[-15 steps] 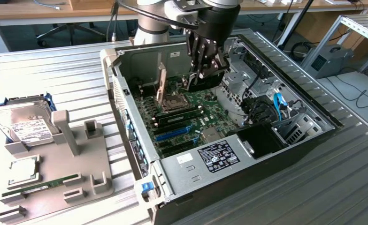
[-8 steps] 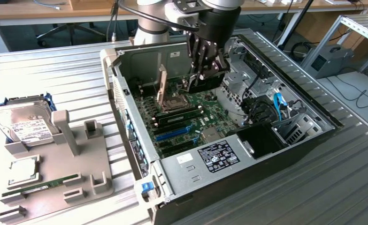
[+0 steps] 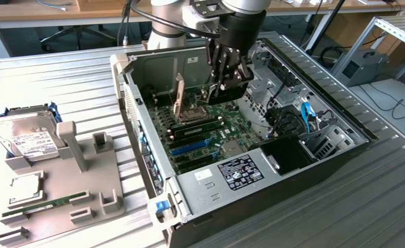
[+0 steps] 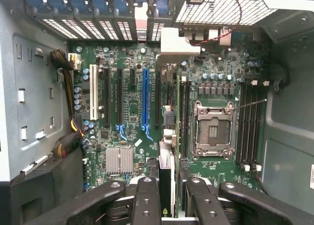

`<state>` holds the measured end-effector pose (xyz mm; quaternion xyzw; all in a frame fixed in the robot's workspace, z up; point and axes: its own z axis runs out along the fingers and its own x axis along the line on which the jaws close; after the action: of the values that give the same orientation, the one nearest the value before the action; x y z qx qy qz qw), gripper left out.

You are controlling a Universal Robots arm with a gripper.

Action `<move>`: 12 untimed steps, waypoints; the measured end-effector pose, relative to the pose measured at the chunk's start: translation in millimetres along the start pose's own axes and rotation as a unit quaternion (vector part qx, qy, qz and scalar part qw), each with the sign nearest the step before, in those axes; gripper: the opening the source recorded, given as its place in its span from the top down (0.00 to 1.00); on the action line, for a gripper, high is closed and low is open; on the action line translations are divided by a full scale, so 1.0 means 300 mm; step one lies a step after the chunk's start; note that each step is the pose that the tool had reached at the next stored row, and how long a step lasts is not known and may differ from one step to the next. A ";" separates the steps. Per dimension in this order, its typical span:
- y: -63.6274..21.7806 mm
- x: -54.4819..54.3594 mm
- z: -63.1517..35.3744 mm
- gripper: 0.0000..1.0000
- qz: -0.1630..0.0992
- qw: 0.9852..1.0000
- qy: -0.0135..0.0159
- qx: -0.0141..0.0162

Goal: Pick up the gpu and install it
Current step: 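Insert the gpu into the slot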

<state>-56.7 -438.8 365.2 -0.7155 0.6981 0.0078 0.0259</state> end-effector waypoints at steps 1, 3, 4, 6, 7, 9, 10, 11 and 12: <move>0.000 0.001 0.001 0.74 0.000 1.000 0.000 0.000; 0.000 0.003 0.002 0.74 0.000 1.000 0.000 0.000; 0.000 0.004 0.002 0.74 0.000 1.000 0.000 0.000; 0.000 0.007 0.003 0.74 0.000 1.000 0.000 0.000; 0.000 0.008 0.004 0.74 0.000 1.000 0.000 0.000; 0.000 0.010 0.005 0.74 0.000 1.000 0.000 0.000; 0.000 0.012 0.006 0.74 0.000 1.000 0.000 0.000; 0.000 0.013 0.007 0.74 0.000 1.000 0.000 0.000; 0.001 0.014 0.008 0.74 0.000 1.000 0.000 0.000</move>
<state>-56.7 -442.9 362.7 -0.7155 0.6981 0.0079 0.0260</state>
